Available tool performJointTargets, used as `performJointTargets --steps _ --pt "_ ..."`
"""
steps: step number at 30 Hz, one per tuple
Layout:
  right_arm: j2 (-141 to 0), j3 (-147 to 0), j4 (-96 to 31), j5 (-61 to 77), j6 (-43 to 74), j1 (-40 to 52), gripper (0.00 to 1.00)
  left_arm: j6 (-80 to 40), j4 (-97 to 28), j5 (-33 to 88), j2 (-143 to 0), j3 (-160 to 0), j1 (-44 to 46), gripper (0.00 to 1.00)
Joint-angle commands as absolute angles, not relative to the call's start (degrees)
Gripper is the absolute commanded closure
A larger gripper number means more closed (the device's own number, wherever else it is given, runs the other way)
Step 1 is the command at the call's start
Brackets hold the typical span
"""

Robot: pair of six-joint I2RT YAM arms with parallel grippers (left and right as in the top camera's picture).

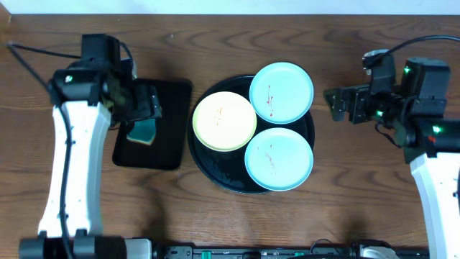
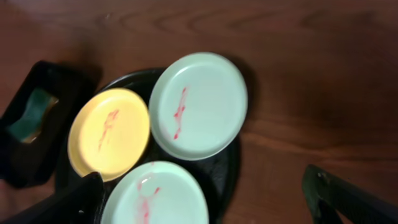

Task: Clean dirty plates on tray and stack at the side

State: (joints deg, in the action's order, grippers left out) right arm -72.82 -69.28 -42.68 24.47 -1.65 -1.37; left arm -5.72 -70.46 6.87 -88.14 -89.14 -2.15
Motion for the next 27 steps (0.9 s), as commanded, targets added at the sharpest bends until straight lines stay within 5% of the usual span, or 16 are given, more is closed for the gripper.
performJointTargets --steps 1,7,12,19,24,27 --pt "-74.1 -70.4 -42.7 29.1 0.1 -1.4 0.01 -4.8 -70.0 7.1 -90.9 -90.2 -2.3 0.17" --pt "-77.4 -70.4 -41.8 31.8 2.4 0.4 0.05 -5.1 -69.8 7.1 -95.2 -90.2 -2.3 0.17" --pt "-82.2 -70.9 -40.3 23.4 12.3 7.5 0.27 -4.5 -67.2 6.6 -95.2 -91.6 -2.4 0.17" --pt "-94.6 -80.3 -41.2 16.4 20.4 17.5 0.39 -5.0 -64.6 6.0 -95.2 -92.4 -3.3 0.17" --pt "-106.6 -89.4 -45.3 12.0 27.9 22.7 0.71 -5.0 -64.4 0.8 -95.2 -92.3 -3.3 0.17" --pt "-112.0 -91.7 -47.9 9.4 32.7 24.6 0.73 -5.0 -64.3 0.4 -95.2 -92.3 -3.3 0.17"
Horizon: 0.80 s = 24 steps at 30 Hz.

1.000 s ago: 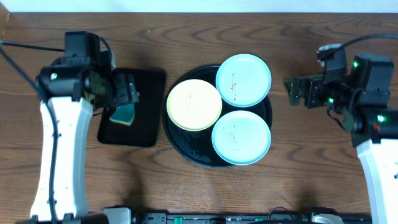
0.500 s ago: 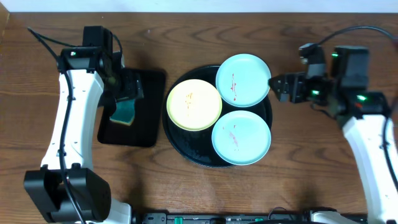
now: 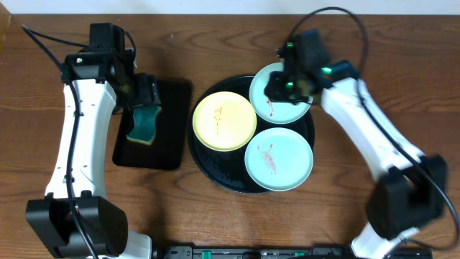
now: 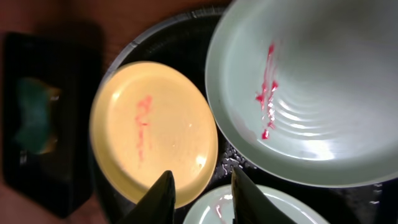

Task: Clean dirty plates on tray and stack at the side

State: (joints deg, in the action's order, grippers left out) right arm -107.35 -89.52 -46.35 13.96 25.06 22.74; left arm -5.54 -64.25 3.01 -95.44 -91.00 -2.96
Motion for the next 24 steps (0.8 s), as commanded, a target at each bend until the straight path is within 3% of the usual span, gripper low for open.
performJointTargets --steps 1,17,20,24 --pt "-113.4 -91.7 -48.1 9.5 33.8 25.1 0.73 -5.0 -64.3 0.4 -95.2 -92.2 -3.3 0.17" --pt "-125.2 -91.7 -48.4 9.2 36.7 30.3 0.74 -5.0 -63.7 0.4 -95.3 -92.1 -3.3 0.17" --pt "-126.7 -91.7 -47.9 9.2 36.9 30.4 0.80 -5.0 -62.8 0.4 -95.3 -91.6 -3.2 0.17" --pt "-127.2 -91.7 -47.6 9.2 36.8 30.4 0.99 -5.0 -61.8 0.4 -95.4 -89.4 -3.3 0.18"
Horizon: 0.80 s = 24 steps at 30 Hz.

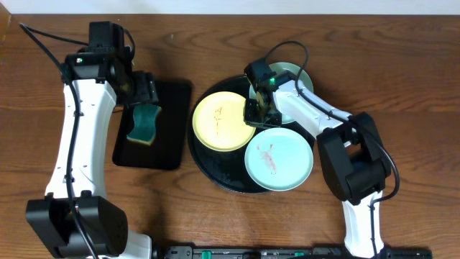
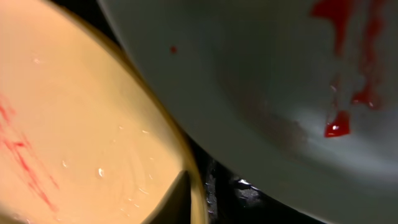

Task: Clean dirty plates on tray and stack at the side
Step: 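Grasp the green sponge with the left gripper and lift it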

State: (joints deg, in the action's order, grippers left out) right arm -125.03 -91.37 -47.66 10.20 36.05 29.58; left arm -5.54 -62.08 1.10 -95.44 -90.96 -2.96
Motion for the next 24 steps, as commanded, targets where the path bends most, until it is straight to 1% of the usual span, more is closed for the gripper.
performJointTargets --steps 1,3,5,11,12,13,14,24 --pt "-127.3 -91.7 -47.5 9.2 36.8 30.4 0.99 -4.6 -61.7 0.4 -95.6 -89.0 -3.3 0.18" --pt "-127.3 -91.7 -47.5 8.7 36.8 30.4 0.99 -3.2 -61.7 0.4 -96.4 -88.5 -3.3 0.22" --pt "-127.3 -91.7 -47.5 7.8 36.8 30.4 0.99 -1.7 -61.7 0.4 -97.6 -88.4 -3.3 0.23" --pt "-127.3 -91.7 -47.5 7.2 36.8 30.7 0.99 3.7 -60.5 0.4 -103.0 -88.4 -3.3 0.23" --pt "-127.3 -91.7 -47.5 7.0 36.8 30.9 0.99 4.9 -60.3 0.4 -104.3 -88.4 -3.3 0.28" --pt "-127.3 -91.7 -47.4 6.8 36.8 31.0 0.99 5.7 -60.3 0.4 -105.4 -88.4 -3.3 0.37" --pt "-127.3 -91.7 -47.4 6.4 36.8 31.2 0.99 6.0 -60.3 0.4 -106.5 -88.4 -3.4 0.40" --pt "-127.3 -91.7 -47.4 5.8 36.8 31.6 0.98 7.7 -60.2 0.5 -115.5 -88.4 -7.1 0.41"
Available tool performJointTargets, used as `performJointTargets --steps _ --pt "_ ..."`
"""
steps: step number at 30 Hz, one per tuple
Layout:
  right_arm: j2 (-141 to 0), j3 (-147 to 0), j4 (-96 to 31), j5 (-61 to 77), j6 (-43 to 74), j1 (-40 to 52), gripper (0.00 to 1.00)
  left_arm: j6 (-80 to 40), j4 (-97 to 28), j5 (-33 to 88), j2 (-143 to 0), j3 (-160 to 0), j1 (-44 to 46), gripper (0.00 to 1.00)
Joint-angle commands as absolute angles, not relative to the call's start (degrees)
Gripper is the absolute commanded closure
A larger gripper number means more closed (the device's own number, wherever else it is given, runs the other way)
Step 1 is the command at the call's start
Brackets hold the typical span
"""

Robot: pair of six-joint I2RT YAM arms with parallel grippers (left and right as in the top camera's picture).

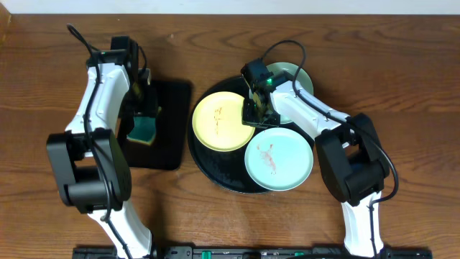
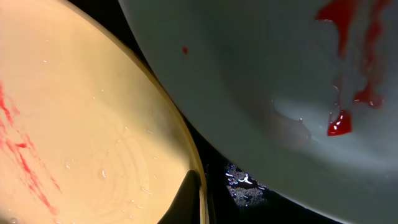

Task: Clean dirty plates on tray and stack at the side
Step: 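Grasp the green sponge with the left gripper and lift it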

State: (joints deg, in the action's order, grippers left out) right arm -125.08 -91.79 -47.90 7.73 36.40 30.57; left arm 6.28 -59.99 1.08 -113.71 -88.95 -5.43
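Note:
Three stained plates lie on the round black tray [image 1: 215, 173]: a yellow plate [image 1: 219, 122] at the left, one teal plate [image 1: 293, 102] at the back and another teal plate [image 1: 280, 160] in front. My right gripper [image 1: 253, 114] sits on the yellow plate's right rim, shut on it. In the right wrist view one finger [image 2: 189, 202] presses the inside of the yellow plate [image 2: 81, 124] rim; the other finger is lost in the dark. The back teal plate [image 2: 280, 74] carries red smears. My left gripper [image 1: 146, 109] holds the green sponge [image 1: 144, 131] at its far end.
A small rectangular black tray [image 1: 171, 144] lies under the sponge, left of the round tray. Bare wooden table [image 1: 402, 86] lies to the right of the round tray and along the back. Both arms reach in from the front edge.
My right gripper stays at the yellow plate's right rim, its finger now tight against the inside of the rim. The left arm has swung, with gripper and sponge a little nearer the front.
My right gripper first hung open over the table far to the right. It was then over the back teal plate, then down at the yellow plate's right rim, where it now grips. The left gripper stayed over the small tray with the sponge throughout.

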Motion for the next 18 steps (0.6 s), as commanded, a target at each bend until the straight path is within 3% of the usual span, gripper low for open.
performJointTargets --steps 1,7,18 --pt "-127.3 -91.7 -47.4 5.8 36.8 31.6 0.98 7.7 -60.1 1.1 -116.2 -88.4 -7.7 0.41" --pt "-127.3 -91.7 -47.2 5.8 36.8 31.6 0.98 13.5 -59.6 12.4 -119.9 -88.4 -9.1 0.41" --pt "-127.3 -91.7 -47.1 5.8 36.8 31.6 0.98 13.5 -57.9 12.4 -121.0 -88.2 -9.1 0.39"
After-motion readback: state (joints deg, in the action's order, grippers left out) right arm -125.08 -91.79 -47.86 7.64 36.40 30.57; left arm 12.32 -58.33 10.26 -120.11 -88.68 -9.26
